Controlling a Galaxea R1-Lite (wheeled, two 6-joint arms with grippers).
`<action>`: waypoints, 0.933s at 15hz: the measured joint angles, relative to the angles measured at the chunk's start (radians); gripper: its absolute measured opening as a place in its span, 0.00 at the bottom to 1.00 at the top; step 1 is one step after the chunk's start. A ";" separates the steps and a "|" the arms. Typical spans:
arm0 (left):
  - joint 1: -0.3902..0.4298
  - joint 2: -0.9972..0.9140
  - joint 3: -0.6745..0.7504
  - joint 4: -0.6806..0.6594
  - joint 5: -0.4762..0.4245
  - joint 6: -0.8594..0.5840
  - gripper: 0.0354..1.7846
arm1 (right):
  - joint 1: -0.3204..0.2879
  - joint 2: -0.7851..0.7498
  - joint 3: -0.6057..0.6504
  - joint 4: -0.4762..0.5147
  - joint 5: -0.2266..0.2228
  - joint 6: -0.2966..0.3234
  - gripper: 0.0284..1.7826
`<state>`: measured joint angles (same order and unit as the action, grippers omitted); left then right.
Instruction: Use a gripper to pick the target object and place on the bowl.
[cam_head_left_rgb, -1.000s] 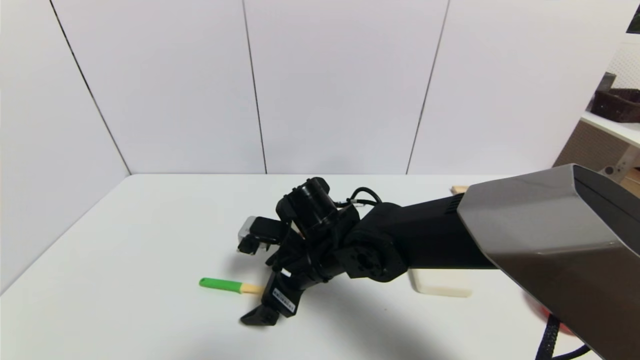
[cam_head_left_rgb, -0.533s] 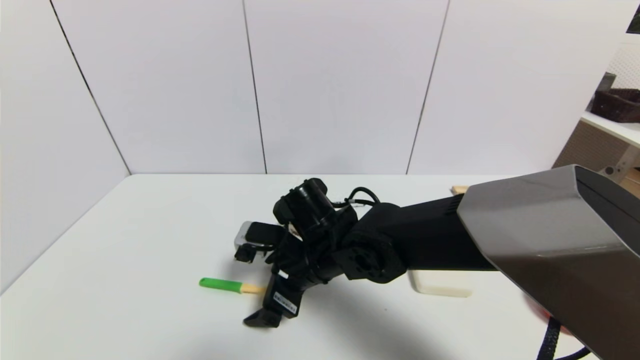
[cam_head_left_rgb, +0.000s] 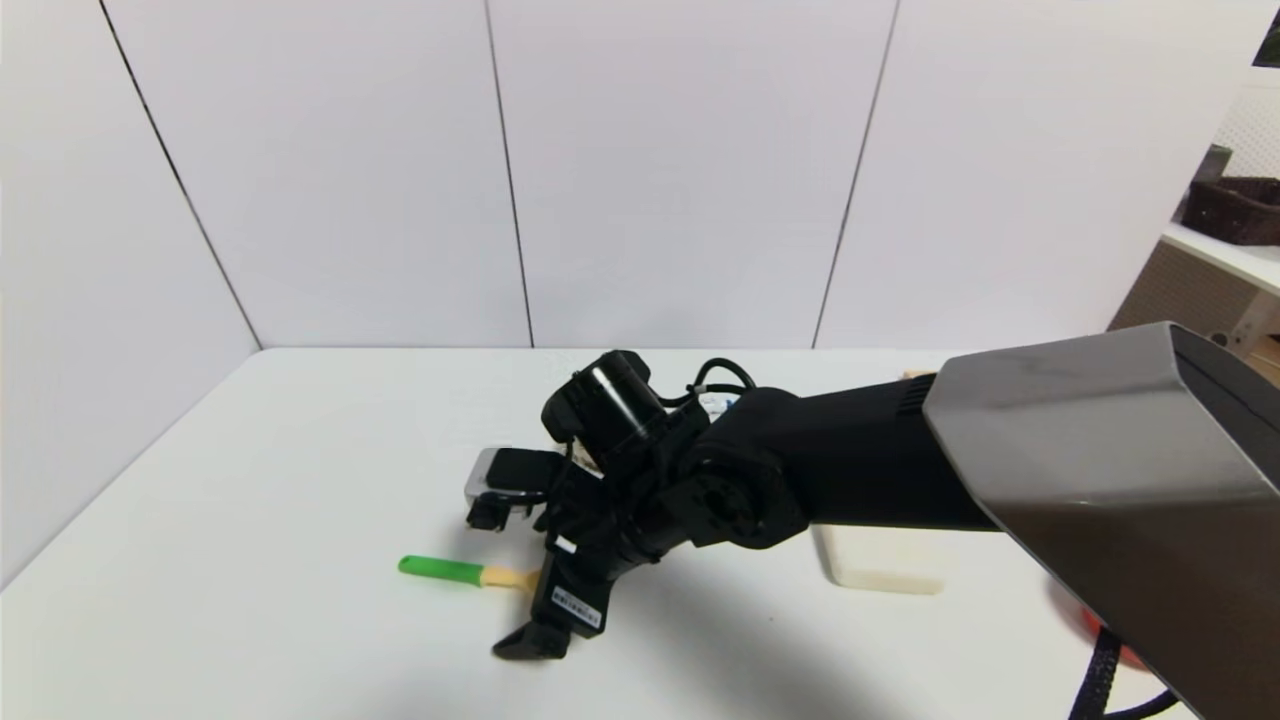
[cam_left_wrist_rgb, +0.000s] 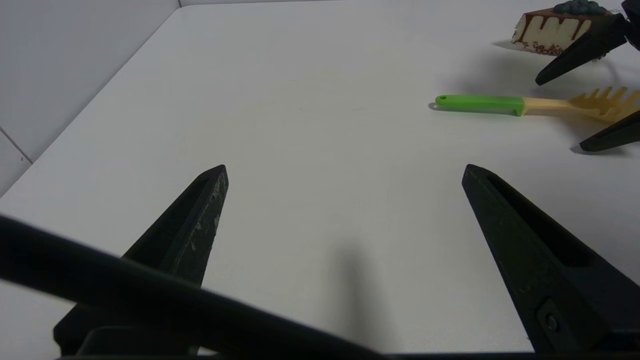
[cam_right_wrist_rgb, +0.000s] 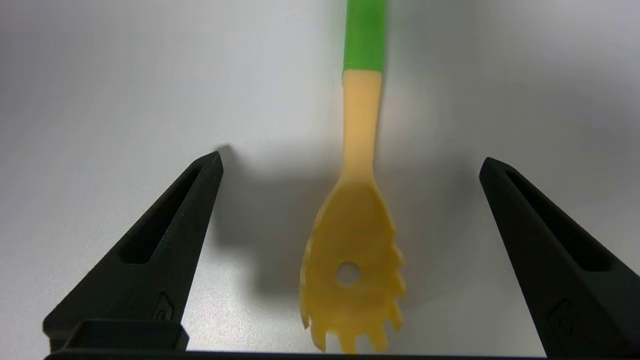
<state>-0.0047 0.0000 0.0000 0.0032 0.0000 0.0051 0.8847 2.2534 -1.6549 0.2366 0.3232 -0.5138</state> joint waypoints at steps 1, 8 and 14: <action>0.000 0.000 0.000 0.000 0.000 0.000 0.94 | 0.000 0.001 -0.007 0.001 -0.001 0.009 0.99; 0.000 0.000 0.000 0.000 0.000 0.000 0.94 | -0.002 0.013 -0.052 0.008 0.006 0.072 0.99; 0.000 0.000 0.000 0.000 0.000 0.000 0.94 | 0.001 0.037 -0.139 0.177 0.007 0.083 0.99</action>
<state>-0.0047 0.0000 0.0000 0.0032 -0.0004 0.0051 0.8860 2.2909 -1.7943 0.4132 0.3304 -0.4309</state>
